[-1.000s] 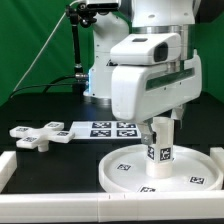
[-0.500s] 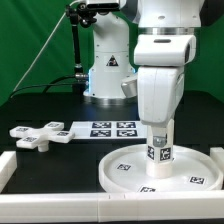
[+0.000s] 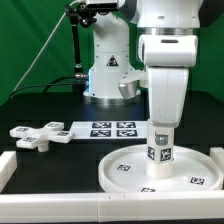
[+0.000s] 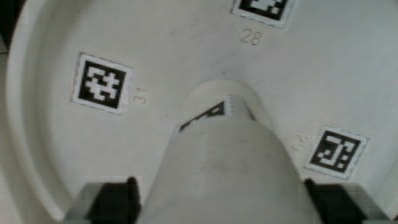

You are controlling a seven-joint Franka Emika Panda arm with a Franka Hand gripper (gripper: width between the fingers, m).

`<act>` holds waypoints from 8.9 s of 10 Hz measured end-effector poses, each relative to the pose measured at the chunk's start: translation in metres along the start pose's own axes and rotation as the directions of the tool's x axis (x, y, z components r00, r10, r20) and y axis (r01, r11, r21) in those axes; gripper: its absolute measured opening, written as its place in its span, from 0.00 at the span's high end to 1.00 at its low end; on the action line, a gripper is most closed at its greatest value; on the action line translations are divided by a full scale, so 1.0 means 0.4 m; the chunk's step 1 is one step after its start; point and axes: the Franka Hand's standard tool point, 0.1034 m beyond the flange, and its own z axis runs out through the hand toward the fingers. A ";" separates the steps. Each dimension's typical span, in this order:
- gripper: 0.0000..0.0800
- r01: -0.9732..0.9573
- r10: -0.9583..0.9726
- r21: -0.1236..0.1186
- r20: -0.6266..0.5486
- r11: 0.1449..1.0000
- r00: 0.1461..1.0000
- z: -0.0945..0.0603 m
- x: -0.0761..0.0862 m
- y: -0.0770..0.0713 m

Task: Assemble round table

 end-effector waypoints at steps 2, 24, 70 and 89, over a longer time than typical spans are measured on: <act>0.49 -0.014 0.014 0.002 0.001 1.000 1.000 0.001 -0.001 -0.002; 0.19 -0.542 0.542 0.022 0.024 0.840 0.840 -0.047 -0.140 -0.030; 0.19 -0.800 0.789 0.096 0.133 0.592 0.600 0.087 -0.583 -0.247; 0.44 -0.793 0.779 0.102 0.145 0.601 0.610 0.117 -0.591 -0.264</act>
Offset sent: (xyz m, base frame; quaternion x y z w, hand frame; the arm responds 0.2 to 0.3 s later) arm 0.0000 0.0000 0.0000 0.0000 0.0000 0.0000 1.0000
